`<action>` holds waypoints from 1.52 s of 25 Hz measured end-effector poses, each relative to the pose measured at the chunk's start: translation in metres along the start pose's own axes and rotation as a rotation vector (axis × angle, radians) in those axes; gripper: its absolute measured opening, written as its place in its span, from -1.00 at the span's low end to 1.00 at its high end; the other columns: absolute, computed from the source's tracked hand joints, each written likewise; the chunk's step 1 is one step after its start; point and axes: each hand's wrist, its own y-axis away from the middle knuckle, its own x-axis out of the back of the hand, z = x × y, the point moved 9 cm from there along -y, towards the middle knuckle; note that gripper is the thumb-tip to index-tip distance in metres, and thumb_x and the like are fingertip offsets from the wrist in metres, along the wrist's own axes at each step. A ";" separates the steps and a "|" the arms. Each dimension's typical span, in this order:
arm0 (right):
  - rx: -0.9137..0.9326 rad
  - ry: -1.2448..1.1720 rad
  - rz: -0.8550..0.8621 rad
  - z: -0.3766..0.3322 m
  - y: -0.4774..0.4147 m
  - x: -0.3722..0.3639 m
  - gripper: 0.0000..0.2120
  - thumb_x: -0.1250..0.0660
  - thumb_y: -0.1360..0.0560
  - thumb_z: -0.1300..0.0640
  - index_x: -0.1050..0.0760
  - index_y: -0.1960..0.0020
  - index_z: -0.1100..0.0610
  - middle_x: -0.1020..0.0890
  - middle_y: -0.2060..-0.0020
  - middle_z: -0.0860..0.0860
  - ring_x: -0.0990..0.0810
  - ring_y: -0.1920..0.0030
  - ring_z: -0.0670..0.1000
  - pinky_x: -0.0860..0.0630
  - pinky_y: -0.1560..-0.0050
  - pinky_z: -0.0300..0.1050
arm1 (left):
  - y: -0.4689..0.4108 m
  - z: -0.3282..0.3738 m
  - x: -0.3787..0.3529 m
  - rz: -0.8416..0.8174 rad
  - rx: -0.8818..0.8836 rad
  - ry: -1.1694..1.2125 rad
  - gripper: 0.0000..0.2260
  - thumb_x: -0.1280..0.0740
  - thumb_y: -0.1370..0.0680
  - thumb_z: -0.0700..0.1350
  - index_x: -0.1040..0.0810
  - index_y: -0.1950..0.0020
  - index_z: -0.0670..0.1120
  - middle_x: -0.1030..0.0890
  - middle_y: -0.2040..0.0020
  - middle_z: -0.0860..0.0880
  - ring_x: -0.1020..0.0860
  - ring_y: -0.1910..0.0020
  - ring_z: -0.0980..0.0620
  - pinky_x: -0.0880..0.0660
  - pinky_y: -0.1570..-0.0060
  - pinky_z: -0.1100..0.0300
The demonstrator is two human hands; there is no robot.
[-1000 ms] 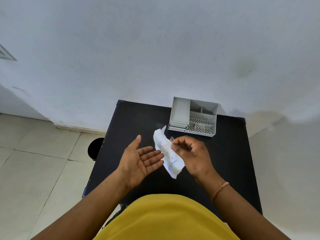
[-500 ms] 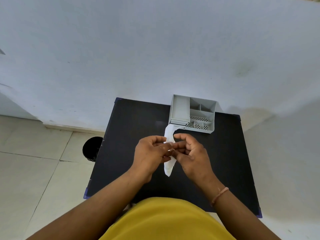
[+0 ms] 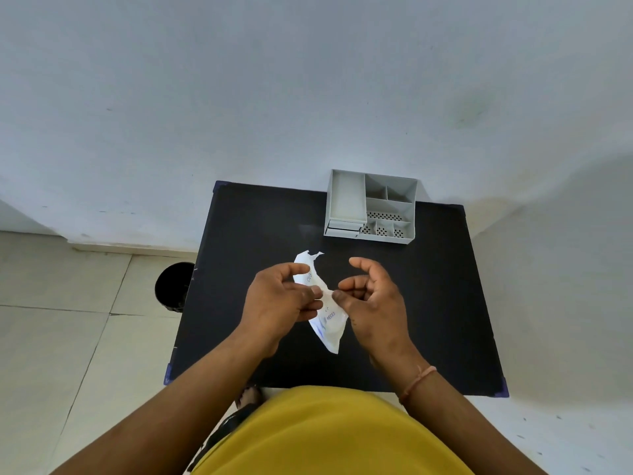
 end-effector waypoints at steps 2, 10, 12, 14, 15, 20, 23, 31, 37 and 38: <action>0.009 0.005 0.089 0.003 0.000 0.012 -0.50 -0.49 -0.53 0.24 -0.46 -0.39 -0.07 -0.65 0.09 -0.07 -0.67 0.05 -0.12 -0.59 0.09 -0.34 | 0.001 0.002 0.003 -0.008 -0.041 -0.035 -0.52 -0.53 -0.56 -0.25 -0.55 -0.47 -0.06 -0.81 0.06 -0.08 -0.81 0.13 0.00 -0.76 0.00 -0.05; 0.463 0.576 0.117 -0.025 0.008 0.031 -0.77 -0.41 -0.53 0.31 -0.63 -0.13 0.08 -0.60 -0.09 0.01 -0.58 -0.05 -0.07 -0.63 -0.01 -0.18 | 0.012 0.026 0.007 -0.037 -0.303 -0.178 -0.69 -0.49 -0.59 -0.24 -0.61 -0.30 -0.01 -0.80 0.10 -0.01 -0.79 0.09 0.01 -0.75 -0.04 0.01; 0.651 0.802 -0.024 -0.032 0.017 -0.001 -0.84 -0.39 -0.51 0.28 -0.68 -0.04 0.14 -0.63 0.01 0.04 -0.56 -0.04 0.02 -0.59 0.08 -0.13 | 0.017 0.033 -0.003 -0.012 -0.425 -0.297 -0.71 -0.51 -0.57 -0.24 -0.64 -0.25 0.02 -0.77 0.17 0.03 -0.76 0.14 0.08 -0.71 -0.01 0.16; 0.575 0.632 -0.193 -0.023 0.014 -0.026 -0.87 -0.37 -0.50 0.30 -0.68 0.11 0.16 -0.65 0.19 0.05 -0.59 0.12 0.04 -0.59 0.19 -0.01 | 0.021 0.036 -0.016 -0.038 -0.529 -0.414 -0.70 -0.51 -0.56 -0.24 -0.64 -0.22 0.06 -0.72 0.23 0.10 -0.72 0.18 0.16 -0.65 0.05 0.35; 0.463 0.469 -0.249 -0.017 0.009 -0.035 -0.86 -0.37 -0.51 0.33 -0.67 0.14 0.17 -0.67 0.24 0.07 -0.63 0.19 0.05 -0.60 0.21 0.03 | 0.023 0.035 -0.021 -0.060 -0.568 -0.474 -0.69 -0.51 -0.56 -0.24 -0.64 -0.22 0.07 -0.69 0.24 0.15 -0.70 0.19 0.20 -0.61 0.08 0.41; 0.083 0.260 -0.397 0.012 0.003 -0.062 -0.66 -0.40 -0.56 0.29 -0.61 -0.24 -0.06 -0.72 0.07 0.00 -0.72 0.06 0.00 -0.69 0.08 -0.17 | 0.028 0.020 -0.011 -0.089 -0.596 -0.568 -0.70 -0.48 -0.56 -0.23 -0.65 -0.20 0.10 -0.66 0.24 0.17 -0.67 0.20 0.19 -0.59 0.12 0.42; -0.011 0.424 -0.392 0.018 0.009 -0.070 -0.58 -0.45 -0.53 0.16 -0.42 -0.35 0.03 -0.65 0.01 0.01 -0.66 0.04 0.02 -0.60 0.13 -0.17 | 0.026 0.012 0.015 -0.025 -0.558 -0.492 -0.72 -0.51 -0.56 -0.24 -0.65 -0.15 0.10 -0.65 0.26 0.15 -0.67 0.17 0.21 -0.56 0.14 0.49; -0.170 0.524 -0.421 0.013 0.020 -0.093 -0.42 -0.51 -0.49 0.02 -0.36 -0.41 0.12 -0.62 -0.19 0.05 -0.55 0.01 -0.03 -0.51 0.09 -0.20 | 0.028 -0.001 0.046 -0.156 -0.533 -0.332 -0.75 -0.53 -0.56 -0.21 -0.68 -0.18 0.05 -0.72 0.17 0.07 -0.73 0.11 0.08 -0.70 0.01 0.23; -0.127 0.243 -0.309 -0.025 0.029 -0.077 -0.61 -0.42 -0.54 0.16 -0.43 -0.33 0.02 -0.67 0.01 -0.06 -0.66 0.02 -0.02 -0.68 0.02 0.00 | -0.012 -0.004 0.134 0.011 -0.195 0.245 -0.70 -0.42 -0.59 0.08 -0.66 -0.28 0.01 -0.75 -0.10 -0.05 -0.70 -0.08 -0.07 -0.62 -0.07 -0.04; -0.116 0.093 -0.320 -0.032 0.032 -0.075 -0.60 -0.47 -0.53 0.12 -0.47 -0.32 -0.04 -0.70 -0.02 -0.08 -0.69 -0.02 -0.01 -0.70 0.01 0.03 | -0.023 -0.013 0.138 -0.020 -0.098 0.201 -0.64 -0.44 -0.60 0.11 -0.62 -0.35 0.01 -0.74 -0.20 -0.04 -0.71 -0.15 -0.07 -0.65 -0.10 -0.04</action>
